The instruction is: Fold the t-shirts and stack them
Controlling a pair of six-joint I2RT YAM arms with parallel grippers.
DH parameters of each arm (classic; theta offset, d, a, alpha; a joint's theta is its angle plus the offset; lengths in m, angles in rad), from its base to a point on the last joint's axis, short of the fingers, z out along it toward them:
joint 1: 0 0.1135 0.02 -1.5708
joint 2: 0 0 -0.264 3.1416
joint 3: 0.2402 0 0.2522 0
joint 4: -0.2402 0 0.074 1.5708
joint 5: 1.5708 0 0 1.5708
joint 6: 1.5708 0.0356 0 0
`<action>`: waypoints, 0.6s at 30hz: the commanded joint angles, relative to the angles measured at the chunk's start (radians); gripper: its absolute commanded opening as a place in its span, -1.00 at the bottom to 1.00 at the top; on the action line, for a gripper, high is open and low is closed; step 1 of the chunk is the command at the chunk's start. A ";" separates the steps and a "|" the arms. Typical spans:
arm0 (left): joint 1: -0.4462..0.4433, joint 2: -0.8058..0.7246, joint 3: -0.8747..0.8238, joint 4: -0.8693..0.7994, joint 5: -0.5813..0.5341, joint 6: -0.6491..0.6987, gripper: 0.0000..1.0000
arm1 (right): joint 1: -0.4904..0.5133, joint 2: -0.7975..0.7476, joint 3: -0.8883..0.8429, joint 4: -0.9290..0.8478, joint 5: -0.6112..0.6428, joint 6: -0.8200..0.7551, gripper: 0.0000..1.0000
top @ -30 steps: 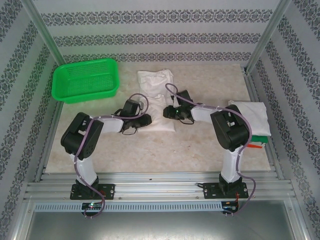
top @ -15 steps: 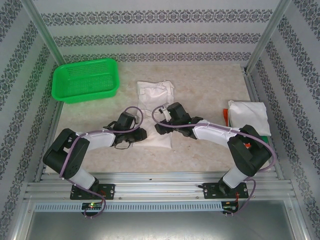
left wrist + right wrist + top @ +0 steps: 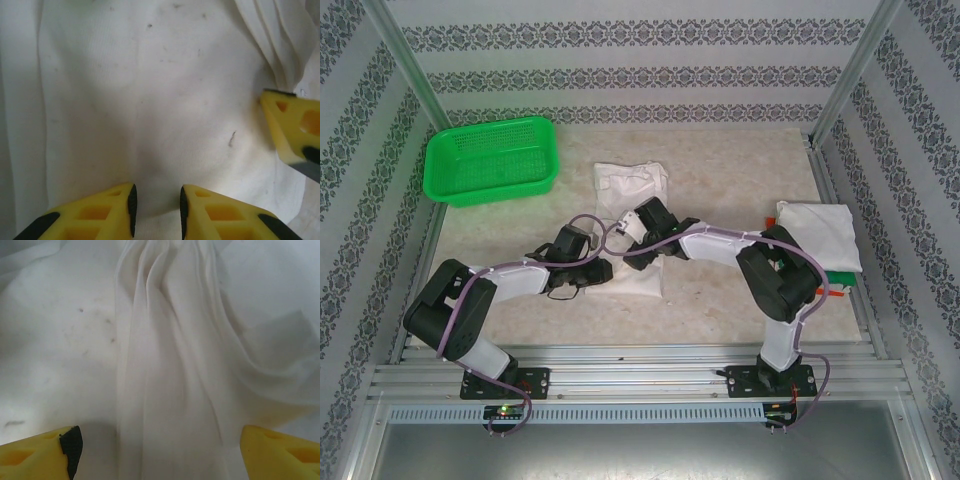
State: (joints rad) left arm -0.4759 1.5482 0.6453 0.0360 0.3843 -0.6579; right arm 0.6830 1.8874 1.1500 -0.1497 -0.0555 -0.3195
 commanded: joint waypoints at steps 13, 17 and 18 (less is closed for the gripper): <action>0.022 0.023 -0.004 -0.048 0.015 0.037 -0.39 | -0.133 0.123 0.176 -0.014 0.056 0.065 0.63; 0.021 0.020 -0.005 -0.037 0.020 0.028 -0.38 | -0.183 0.172 0.261 -0.046 0.056 0.114 0.63; 0.022 0.020 -0.004 -0.038 0.022 0.027 -0.38 | -0.197 0.189 0.291 -0.060 0.054 0.125 0.63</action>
State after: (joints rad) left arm -0.4625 1.5475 0.6395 0.0311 0.3958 -0.6430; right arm 0.5121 2.0369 1.3708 -0.1738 -0.0090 -0.2478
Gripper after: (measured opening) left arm 0.306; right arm 0.816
